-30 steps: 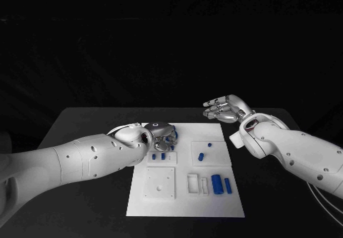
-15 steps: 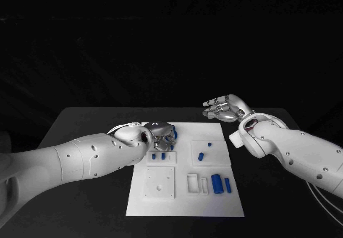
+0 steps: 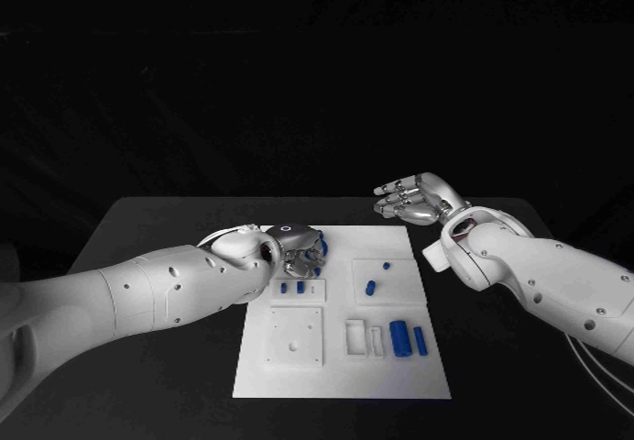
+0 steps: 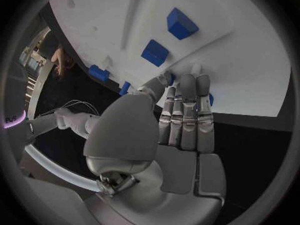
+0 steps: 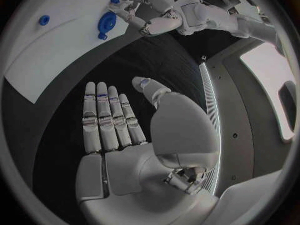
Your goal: Assemble the parts on the task board
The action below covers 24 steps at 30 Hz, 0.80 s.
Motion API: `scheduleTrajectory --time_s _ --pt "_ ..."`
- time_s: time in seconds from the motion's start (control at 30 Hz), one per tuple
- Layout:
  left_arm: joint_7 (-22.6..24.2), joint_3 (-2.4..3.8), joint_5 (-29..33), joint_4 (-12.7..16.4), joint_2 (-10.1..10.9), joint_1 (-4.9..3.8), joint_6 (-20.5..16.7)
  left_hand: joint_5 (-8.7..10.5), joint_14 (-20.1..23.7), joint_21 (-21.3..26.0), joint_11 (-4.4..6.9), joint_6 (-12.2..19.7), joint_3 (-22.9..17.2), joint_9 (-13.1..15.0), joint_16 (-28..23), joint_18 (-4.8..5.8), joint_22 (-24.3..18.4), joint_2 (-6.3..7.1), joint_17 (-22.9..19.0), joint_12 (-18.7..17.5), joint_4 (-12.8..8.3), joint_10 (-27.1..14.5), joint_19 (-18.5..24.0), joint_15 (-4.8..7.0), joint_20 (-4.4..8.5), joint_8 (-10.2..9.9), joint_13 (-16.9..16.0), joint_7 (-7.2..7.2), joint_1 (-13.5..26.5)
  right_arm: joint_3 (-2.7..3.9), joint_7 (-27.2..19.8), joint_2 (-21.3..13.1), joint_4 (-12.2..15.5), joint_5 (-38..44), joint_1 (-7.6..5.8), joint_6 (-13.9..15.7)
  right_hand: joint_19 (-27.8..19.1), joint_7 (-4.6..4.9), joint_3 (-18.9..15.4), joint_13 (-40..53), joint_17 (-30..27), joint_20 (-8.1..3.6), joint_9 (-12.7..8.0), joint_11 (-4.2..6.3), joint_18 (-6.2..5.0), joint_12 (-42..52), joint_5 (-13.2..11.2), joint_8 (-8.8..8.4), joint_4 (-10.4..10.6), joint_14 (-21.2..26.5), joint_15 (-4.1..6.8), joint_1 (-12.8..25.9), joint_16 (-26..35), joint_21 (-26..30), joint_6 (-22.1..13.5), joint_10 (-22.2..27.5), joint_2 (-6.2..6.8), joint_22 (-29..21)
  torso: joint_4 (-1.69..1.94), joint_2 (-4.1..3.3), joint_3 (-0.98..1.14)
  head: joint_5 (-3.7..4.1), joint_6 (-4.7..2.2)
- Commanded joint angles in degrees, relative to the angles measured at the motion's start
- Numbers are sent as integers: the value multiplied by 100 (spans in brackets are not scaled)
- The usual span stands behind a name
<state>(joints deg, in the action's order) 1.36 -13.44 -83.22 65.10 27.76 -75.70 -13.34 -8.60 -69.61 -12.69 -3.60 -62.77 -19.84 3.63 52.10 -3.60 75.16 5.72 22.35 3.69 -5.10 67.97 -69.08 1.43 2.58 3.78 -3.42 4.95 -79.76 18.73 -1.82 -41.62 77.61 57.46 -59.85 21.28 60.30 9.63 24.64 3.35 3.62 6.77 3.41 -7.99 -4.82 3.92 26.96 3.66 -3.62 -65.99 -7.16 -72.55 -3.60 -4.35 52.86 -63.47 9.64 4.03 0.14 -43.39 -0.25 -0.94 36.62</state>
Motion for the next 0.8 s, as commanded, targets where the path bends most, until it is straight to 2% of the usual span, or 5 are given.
scheduleTrajectory --time_s 0.03,0.23,0.47,0.53,0.8 --pt "111 -29 98 21 -35 67 324 -12 -9 -29 24 -4 -33 1 28 -76 111 5 9 -38 -6 -14 44 33 5 -23 8 2 43 3 -65 -2 16 19 2 -36 -23 0 10 -5 -5 19 -6 7 -114 -38 -30 -32 -3 41 -6 30 2 -36 -23 30 -37 -9 2 1 1 -3 1" --pt "87 -30 93 -8 -49 72 481 -23 -9 -90 50 -318 -21 9 61 -98 117 -113 11 -38 -18 329 86 -7 -22 -13 7 62 22 3 -81 -7 22 29 2 18 -25 -1 8 -4 -5 19 -6 8 -114 -35 -28 -31 -7 41 -5 25 0 -36 -13 29 -36 -8 2 4 2 -14 4" --pt "101 -31 74 -33 -79 94 645 -33 -37 -271 74 -470 70 6 99 -127 119 -266 2 -40 -114 446 154 -8 -30 -21 8 60 -11 3 -89 -2 28 31 2 32 -25 -1 8 -4 -5 19 -6 8 -114 -35 -28 -31 -7 41 -5 25 0 -36 -13 29 -36 -8 0 3 3 8 9" --pt "108 -31 72 -39 -86 101 667 -36 -61 -381 83 -523 101 7 115 -135 116 -352 -3 -39 -163 483 197 -3 -26 -20 7 64 -9 3 -91 -1 28 32 2 34 -25 -1 8 -4 -5 19 -6 8 -114 -35 -28 -31 -7 41 -5 25 0 -36 -13 29 -36 -8 -2 5 0 1 7" --pt "71 -31 70 -62 -85 108 568 -15 -98 -505 69 -485 113 6 146 -152 108 -392 0 -38 -202 451 216 -8 -29 -20 7 73 26 3 -127 -6 29 32 2 97 -22 -5 15 -4 -5 17 -4 10 -114 -36 -23 -29 -4 37 -4 32 1 -38 18 22 -35 -8 2 5 4 2 6"
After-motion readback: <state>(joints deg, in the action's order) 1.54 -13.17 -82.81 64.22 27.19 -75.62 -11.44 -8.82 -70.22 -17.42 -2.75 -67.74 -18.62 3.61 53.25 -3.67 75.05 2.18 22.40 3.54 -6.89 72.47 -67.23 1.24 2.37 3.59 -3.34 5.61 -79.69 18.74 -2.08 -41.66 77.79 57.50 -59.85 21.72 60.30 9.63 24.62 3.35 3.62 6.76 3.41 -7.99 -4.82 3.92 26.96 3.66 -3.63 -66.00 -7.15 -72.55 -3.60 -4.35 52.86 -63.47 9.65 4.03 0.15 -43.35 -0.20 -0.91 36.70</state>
